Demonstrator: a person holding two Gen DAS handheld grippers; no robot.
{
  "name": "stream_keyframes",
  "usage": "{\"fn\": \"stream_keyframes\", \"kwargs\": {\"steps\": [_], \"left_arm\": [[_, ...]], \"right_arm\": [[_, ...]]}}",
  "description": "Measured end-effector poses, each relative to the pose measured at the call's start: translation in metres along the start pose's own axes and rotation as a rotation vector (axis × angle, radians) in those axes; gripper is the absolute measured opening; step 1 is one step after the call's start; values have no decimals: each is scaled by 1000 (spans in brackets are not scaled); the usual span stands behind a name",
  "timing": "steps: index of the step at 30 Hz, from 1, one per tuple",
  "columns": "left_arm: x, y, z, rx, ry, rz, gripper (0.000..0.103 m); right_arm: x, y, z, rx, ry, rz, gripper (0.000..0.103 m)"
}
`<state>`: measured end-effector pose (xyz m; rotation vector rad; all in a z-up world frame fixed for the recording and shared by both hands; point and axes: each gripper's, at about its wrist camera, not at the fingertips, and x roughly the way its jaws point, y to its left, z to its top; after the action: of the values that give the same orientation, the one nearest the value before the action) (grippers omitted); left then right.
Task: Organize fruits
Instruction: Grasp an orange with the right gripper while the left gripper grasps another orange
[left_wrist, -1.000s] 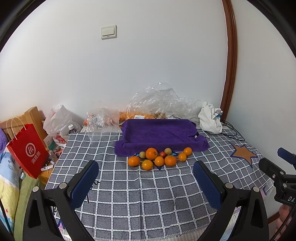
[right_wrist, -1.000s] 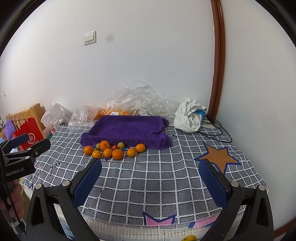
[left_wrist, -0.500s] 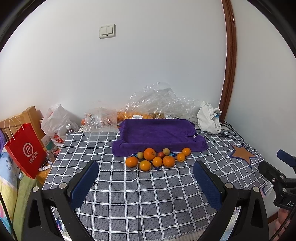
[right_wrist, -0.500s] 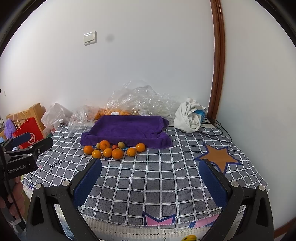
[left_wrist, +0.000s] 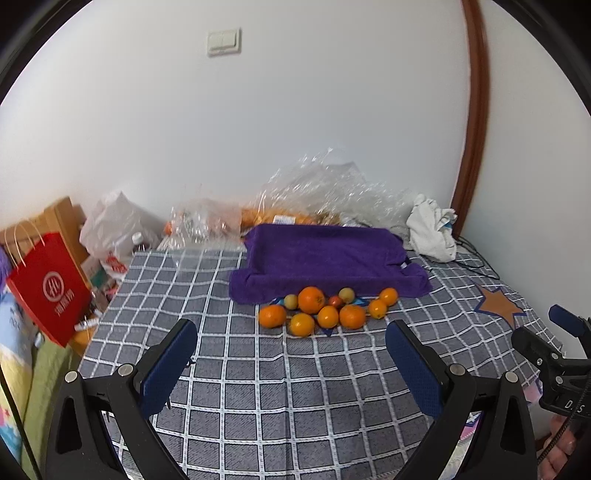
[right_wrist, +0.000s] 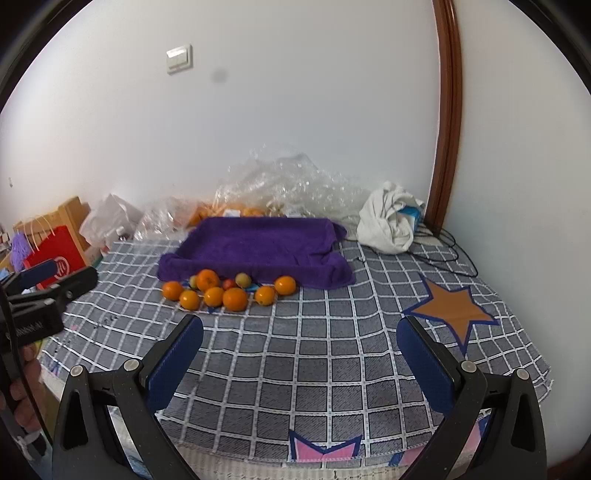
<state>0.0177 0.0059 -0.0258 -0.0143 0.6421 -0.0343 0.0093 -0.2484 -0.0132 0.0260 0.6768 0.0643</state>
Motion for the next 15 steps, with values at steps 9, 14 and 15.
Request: {"fn": "stream_keyframes", "kwargs": {"steps": [9,14,15], "left_arm": [[67,26,-11,-9,75,48,99],[105,36,-13,8,116,56,92],[112,38,-13,9,128,52,87]], "right_arm": [[69,-11,-15,-10,57,23,103],[112,-8,-14,-49,78,60,97],[122,-7,-11,-55,83,55,93]]}}
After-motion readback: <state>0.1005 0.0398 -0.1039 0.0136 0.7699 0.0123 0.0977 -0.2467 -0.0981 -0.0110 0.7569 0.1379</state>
